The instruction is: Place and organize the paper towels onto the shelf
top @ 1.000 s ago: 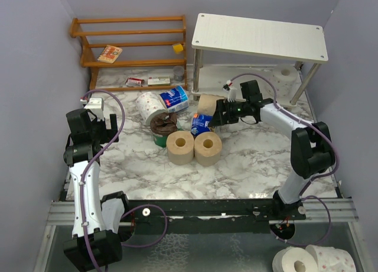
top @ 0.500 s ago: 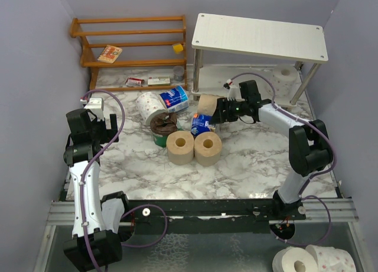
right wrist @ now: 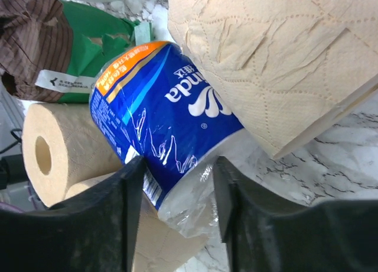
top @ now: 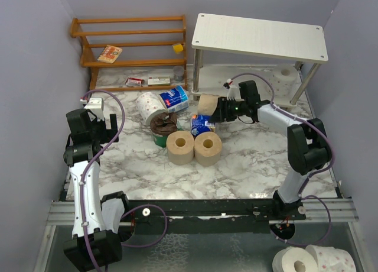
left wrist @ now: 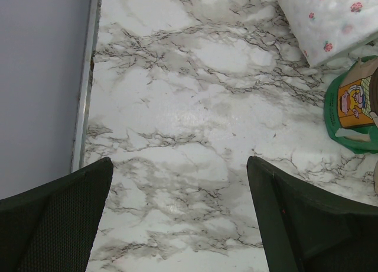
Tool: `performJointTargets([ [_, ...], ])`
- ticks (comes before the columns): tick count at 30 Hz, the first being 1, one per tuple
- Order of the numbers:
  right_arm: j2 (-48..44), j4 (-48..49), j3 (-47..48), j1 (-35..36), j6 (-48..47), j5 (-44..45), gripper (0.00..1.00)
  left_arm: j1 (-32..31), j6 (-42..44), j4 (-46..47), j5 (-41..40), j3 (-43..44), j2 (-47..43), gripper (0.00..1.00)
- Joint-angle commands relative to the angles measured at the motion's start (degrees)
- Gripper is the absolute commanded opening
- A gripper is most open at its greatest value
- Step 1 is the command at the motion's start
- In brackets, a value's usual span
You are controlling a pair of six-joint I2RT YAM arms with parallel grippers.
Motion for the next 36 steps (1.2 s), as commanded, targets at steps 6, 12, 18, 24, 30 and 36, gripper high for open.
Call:
performJointTargets([
  [6, 0.32, 4.67, -4.47, 0.4, -0.56, -1.7, 0.12, 0.38, -0.44, 1.17, -0.64, -0.63, -0.25, 0.99],
  [12, -2.17, 2.87, -3.31, 0.33, -2.44, -2.7, 0.01, 0.45, -0.44, 1.24, -0.68, -0.63, -0.02, 0.99],
  [18, -7.86, -5.76, 3.91, 0.35, -11.35, -4.28, 0.01, 0.38, -0.45, 1.16, -0.73, -0.65, -0.07, 0.99],
  [24, -15.08, -13.69, 12.56, 0.35, -21.12, 0.15, 0.01, 0.39, -0.43, 1.2, -0.61, -0.62, 0.16, 0.99],
  [30, -18.88, -18.15, 14.41, 0.37, -28.87, 2.89, 0.01, 0.41, -0.39, 1.18, -0.54, -0.65, -0.13, 0.99],
  [36, -20.76, -16.35, 11.48, -1.62, -38.87, 6.7, 0.01, 0.39, -0.35, 1.23, -0.55, -0.72, -0.36, 0.99],
])
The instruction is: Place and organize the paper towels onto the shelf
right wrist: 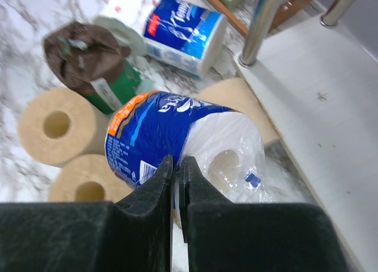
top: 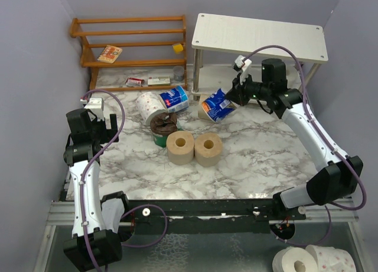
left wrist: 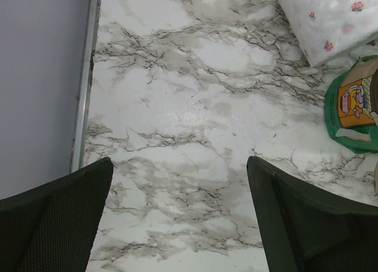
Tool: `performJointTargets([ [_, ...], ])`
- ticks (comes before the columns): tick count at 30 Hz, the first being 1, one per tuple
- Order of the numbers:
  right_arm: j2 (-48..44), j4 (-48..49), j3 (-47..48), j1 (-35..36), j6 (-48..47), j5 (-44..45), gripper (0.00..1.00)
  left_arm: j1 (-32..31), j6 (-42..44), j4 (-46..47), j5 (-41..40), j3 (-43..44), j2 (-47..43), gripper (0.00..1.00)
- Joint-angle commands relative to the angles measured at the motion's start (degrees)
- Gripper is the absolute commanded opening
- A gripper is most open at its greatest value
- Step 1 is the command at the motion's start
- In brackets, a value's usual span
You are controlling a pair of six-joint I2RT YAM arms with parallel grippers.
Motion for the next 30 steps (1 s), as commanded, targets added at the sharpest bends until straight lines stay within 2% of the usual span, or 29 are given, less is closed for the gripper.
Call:
performJointTargets([
  [1, -2.09, 1.05, -3.6, -1.45, -13.25, 2.63, 0.01, 0.42, -0.4, 1.17, -0.44, -0.71, -0.58, 0.99],
  [5, -7.39, 10.66, -9.11, -1.49, -16.19, 7.33, 0.01, 0.41, -0.42, 1.15, -0.46, -0.71, -0.6, 0.99],
  [9, -8.34, 14.41, -9.92, -1.55, -23.64, 13.11, 0.01, 0.38, -0.27, 1.19, -0.35, -0.71, -0.75, 0.99],
  [13, -8.57, 17.87, -10.03, -1.93, -29.97, 14.22, 0.01, 0.4, -0.31, 1.2, -0.38, -0.71, -0.79, 0.99],
  [19, -4.67, 24.25, -9.31, -2.47, -36.96, 17.42, 0.01, 0.42, -0.27, 1.19, -0.29, -0.71, -0.93, 0.99],
  [30, 4.2, 49.88, -15.67, -4.76, -46.19, 23.08, 0.01, 0.4, -0.24, 1.18, -0.11, -0.7, -1.0, 0.99],
])
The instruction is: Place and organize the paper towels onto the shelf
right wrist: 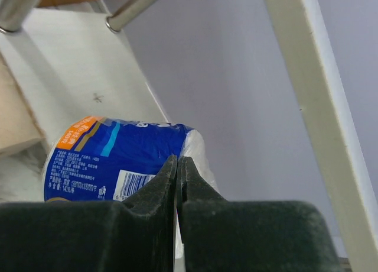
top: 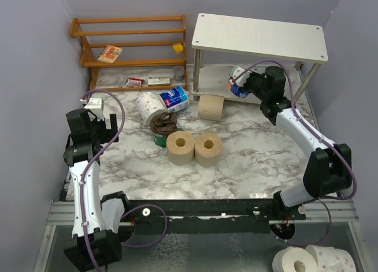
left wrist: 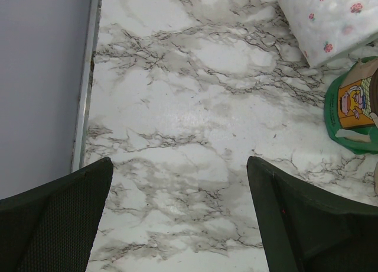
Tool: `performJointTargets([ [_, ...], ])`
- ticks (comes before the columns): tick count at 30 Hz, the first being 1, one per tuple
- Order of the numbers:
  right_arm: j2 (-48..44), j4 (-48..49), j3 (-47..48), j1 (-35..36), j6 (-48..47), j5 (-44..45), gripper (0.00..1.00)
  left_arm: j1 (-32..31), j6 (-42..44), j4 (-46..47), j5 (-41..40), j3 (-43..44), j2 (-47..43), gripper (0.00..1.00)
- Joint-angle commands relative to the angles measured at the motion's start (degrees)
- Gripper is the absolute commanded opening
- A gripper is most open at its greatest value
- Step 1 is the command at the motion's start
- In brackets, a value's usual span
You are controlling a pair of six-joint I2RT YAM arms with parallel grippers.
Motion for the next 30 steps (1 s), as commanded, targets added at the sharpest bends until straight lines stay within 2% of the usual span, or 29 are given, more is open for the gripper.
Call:
performJointTargets([
  [1, 3.13, 17.71, -1.38, -1.1, -5.5, 4.41, 0.01, 0.38, -0.22, 1.05, -0.07, -0.71, -0.84, 0.99],
  [8, 8.96, 28.82, -4.37, -2.7, -13.6, 6.09, 0.01, 0.42, -0.2, 1.1, -0.04, -0.76, -1.07, 0.99],
  [20, 16.79, 36.22, -4.32, -7.07, -20.31, 5.58, 0.01, 0.29, -0.03, 1.03, 0.48, -0.71, -0.8, 0.99],
  [30, 16.92, 33.5, -6.41, -7.12, -13.38, 5.45, 0.01, 0.36, -0.07, 1.03, 0.48, -0.69, -0.6, 0.99],
])
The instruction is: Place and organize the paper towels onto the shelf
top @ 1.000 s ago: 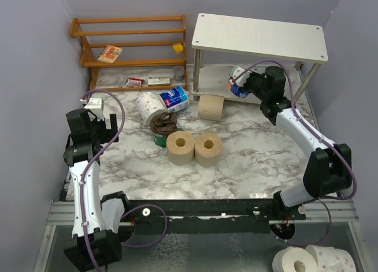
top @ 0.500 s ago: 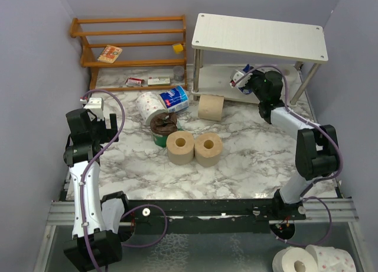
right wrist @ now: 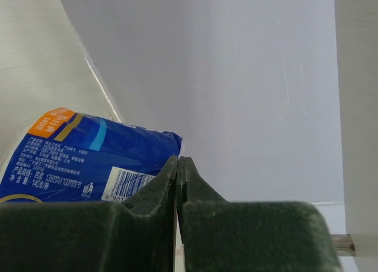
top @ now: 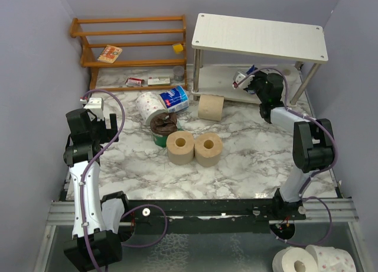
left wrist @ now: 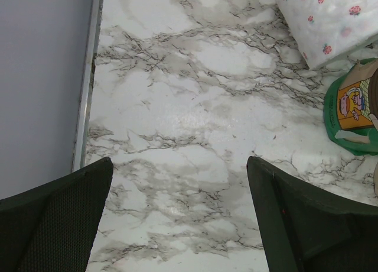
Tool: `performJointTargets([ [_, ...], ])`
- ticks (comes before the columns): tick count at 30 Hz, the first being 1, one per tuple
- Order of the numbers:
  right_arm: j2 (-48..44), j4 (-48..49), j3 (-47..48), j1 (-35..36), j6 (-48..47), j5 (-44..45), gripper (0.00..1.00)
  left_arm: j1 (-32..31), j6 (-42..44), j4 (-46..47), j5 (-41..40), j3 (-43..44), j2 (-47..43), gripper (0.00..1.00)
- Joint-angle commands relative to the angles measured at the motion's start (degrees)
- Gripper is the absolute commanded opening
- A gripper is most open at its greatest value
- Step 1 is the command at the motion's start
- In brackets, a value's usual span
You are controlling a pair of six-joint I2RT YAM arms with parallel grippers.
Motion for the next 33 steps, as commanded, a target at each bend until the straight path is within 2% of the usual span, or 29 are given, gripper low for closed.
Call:
performJointTargets([
  [1, -0.95, 1.86, -0.85, 0.1, 4.29, 0.98, 0.01, 0.29, 0.0, 0.79, 0.46, -0.71, -0.33, 0.99],
  [5, -1.97, -5.61, -0.17, 0.12, 12.29, 0.66, 0.02, 0.24, 0.0, 0.76, 0.42, -0.63, 0.13, 0.99],
  [7, -3.14, -6.4, -1.14, 0.11, 14.45, -0.49, 0.18, 0.24, -0.04, 0.79, 0.46, -0.62, 0.17, 0.98],
  [9, -4.05, -5.7, -1.89, 0.11, 16.21, -0.63, 0.46, 0.24, -0.04, 0.71, 0.54, -0.67, 0.26, 0.99],
  [10, -4.38, -5.55, -1.87, 0.09, 16.95, -0.51, 0.55, 0.21, 0.0, 0.73, 0.61, -0.63, 0.25, 0.98],
  [13, -5.86, -6.44, -0.97, 0.18, 18.52, 0.19, 0.74, 0.2, 0.08, 0.75, 0.7, -0.7, 0.37, 0.99],
  [16, -9.19, -9.78, -0.13, 0.4, 20.1, -0.73, 0.83, 0.2, 0.06, 0.71, 0.72, -0.72, 0.12, 0.99],
  [19, -14.73, -13.92, -0.26, 1.21, 22.28, -3.1, 0.86, 0.25, 0.09, 0.76, 0.81, -0.75, -0.05, 0.99],
  [21, -18.63, -18.04, -0.17, 1.63, 24.72, -6.0, 0.97, 0.25, 0.04, 0.74, 0.9, -0.8, -0.09, 0.99],
  [24, -24.39, -29.54, 1.02, 1.69, 30.11, -15.96, 0.99, 0.21, 0.18, 0.77, 1.07, -0.8, -0.22, 0.99],
  [26, -27.7, -40.71, 1.94, 1.74, 29.73, -25.46, 1.0, 0.18, 0.2, 0.76, 1.08, -0.88, -0.31, 0.99],
  [28, -29.91, -53.43, 3.21, 1.71, 24.1, -37.04, 1.0, 0.19, 0.26, 0.83, 1.1, -0.89, -0.56, 0.99],
  [30, -31.37, -69.12, 2.88, 1.82, 6.35, -46.03, 1.0, 0.25, 0.27, 0.81, 1.13, -0.93, -0.67, 0.99],
  [31, -32.17, -76.73, 2.09, 1.99, -4.55, -47.8, 1.0, 0.26, 0.27, 0.81, 1.15, -0.94, -0.78, 0.99],
  [32, -33.02, -81.43, 1.44, 2.45, -11.14, -47.64, 1.0, 0.23, 0.27, 0.76, 1.12, -0.91, -0.8, 0.99],
  [33, -33.88, -82.84, 0.8, 2.95, -12.01, -46.64, 1.0, 0.23, 0.27, 0.84, 1.11, -0.95, -0.78, 0.99],
])
